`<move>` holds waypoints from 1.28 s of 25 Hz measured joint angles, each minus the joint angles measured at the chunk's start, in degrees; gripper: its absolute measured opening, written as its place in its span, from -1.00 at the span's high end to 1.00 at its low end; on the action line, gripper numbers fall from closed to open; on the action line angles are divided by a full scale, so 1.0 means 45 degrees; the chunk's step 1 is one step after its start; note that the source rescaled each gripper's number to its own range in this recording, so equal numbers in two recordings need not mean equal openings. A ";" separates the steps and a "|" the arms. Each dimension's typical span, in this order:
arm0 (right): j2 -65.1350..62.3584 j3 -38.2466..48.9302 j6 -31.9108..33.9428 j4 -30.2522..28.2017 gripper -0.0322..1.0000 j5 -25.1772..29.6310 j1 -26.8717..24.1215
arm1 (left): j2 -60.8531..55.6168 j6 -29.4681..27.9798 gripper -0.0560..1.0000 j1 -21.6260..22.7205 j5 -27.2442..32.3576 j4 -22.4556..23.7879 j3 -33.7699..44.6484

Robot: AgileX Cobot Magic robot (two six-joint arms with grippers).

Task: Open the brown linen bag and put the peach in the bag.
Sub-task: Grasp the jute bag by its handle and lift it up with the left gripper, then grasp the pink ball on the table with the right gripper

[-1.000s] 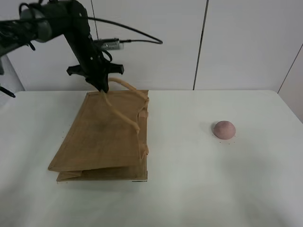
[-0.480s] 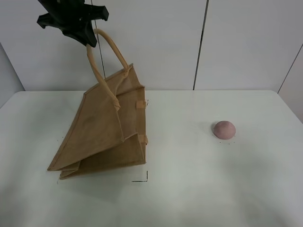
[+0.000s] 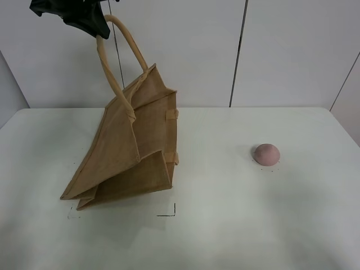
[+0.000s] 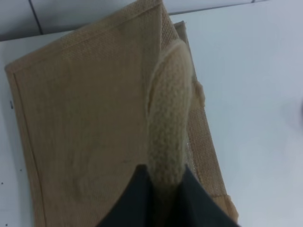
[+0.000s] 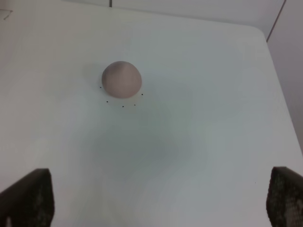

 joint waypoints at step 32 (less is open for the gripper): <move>2.2969 -1.1046 -0.0052 0.0956 -1.00 -0.1546 0.0000 | 0.0000 0.0039 0.89 0.0000 0.0000 -0.0431 0.0000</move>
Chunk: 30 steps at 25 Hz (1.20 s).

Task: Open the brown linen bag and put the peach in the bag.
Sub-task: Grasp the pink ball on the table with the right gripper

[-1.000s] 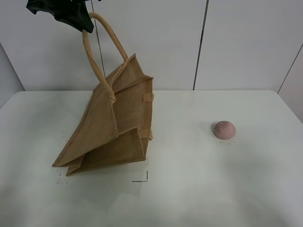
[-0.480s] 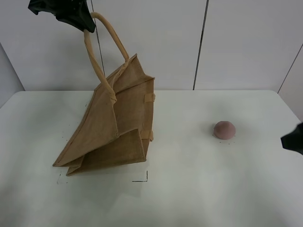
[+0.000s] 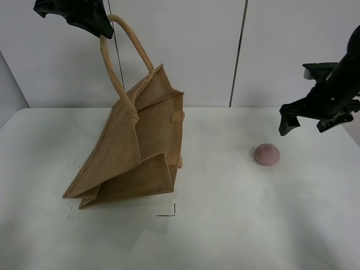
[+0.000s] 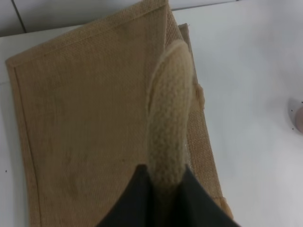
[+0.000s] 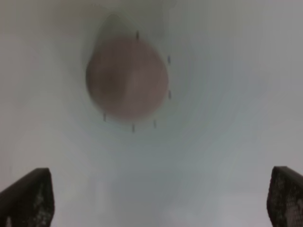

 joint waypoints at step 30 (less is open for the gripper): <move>0.5298 -0.2279 0.0919 -0.0284 -0.92 -0.0599 0.0891 | 0.0000 0.0000 0.89 0.0000 0.0000 0.0030 0.0000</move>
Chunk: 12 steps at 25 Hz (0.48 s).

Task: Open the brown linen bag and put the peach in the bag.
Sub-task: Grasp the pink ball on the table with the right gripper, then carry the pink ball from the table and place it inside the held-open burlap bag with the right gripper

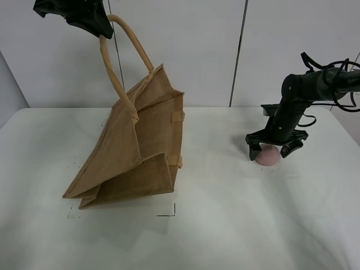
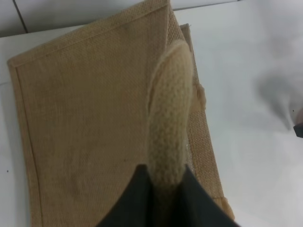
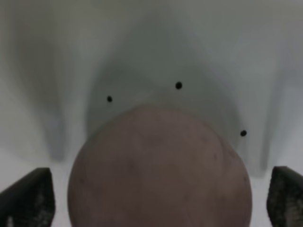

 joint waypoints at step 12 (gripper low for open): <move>-0.0589 -0.0457 -0.1409 0.1204 0.94 0.0702 0.0000 | 0.0000 0.0000 0.89 0.0000 0.0000 0.0000 0.0000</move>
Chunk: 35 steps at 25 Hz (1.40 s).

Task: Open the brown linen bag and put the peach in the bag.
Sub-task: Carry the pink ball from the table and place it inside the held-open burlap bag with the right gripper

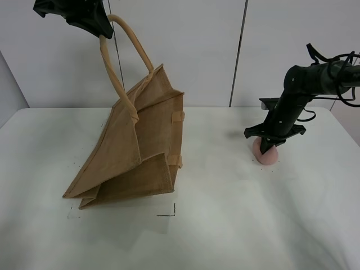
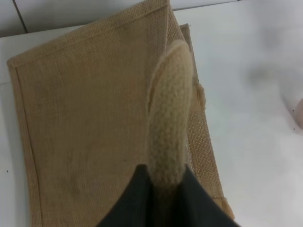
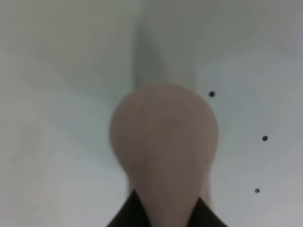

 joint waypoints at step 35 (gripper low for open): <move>0.1321 -0.1609 -1.2988 1.1212 0.94 -0.4619 0.5471 | -0.0088 0.0000 0.89 0.0000 0.0000 0.0010 0.0000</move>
